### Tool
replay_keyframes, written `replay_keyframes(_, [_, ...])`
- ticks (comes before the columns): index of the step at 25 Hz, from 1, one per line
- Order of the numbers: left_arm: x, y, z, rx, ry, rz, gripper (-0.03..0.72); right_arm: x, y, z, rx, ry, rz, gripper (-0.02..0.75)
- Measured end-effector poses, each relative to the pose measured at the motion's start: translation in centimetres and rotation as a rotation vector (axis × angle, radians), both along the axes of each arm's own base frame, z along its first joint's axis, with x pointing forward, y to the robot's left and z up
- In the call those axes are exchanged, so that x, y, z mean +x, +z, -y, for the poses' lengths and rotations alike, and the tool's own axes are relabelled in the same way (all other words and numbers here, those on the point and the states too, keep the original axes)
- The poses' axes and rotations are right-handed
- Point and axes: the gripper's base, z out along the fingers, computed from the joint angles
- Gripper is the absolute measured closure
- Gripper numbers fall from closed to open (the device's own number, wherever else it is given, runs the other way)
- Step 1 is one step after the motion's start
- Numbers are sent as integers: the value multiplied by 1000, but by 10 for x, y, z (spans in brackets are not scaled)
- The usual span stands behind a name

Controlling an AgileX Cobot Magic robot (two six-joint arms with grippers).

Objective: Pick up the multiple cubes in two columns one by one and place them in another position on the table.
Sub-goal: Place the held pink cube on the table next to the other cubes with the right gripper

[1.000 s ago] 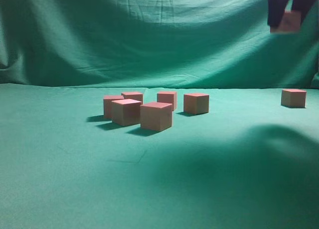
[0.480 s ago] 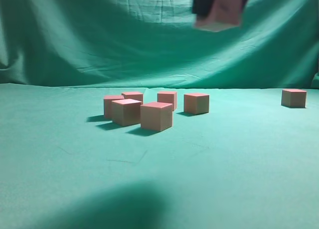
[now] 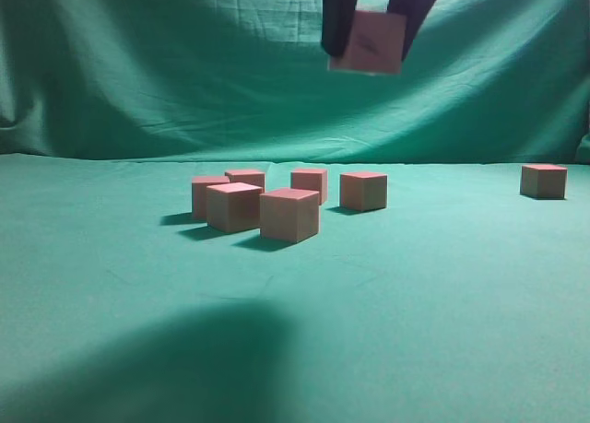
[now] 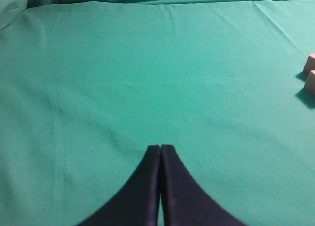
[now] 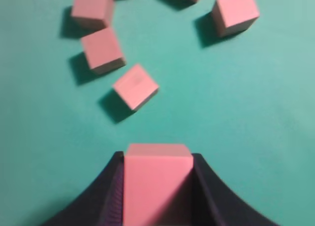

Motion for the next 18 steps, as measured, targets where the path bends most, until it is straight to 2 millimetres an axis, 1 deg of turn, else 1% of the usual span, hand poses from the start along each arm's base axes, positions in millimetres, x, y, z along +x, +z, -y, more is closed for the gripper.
replay_keyframes(4, [0, 0, 0, 0, 0, 0, 688, 7, -17, -5, -29, -28, -13, 486])
replay_keyframes(10, [0, 0, 0, 0, 0, 0, 688, 14, -42, -15, -58, -25, -46, 486])
replay_keyframes(18, [0, 0, 0, 0, 0, 0, 688, 17, -66, -24, -51, -52, -102, 486])
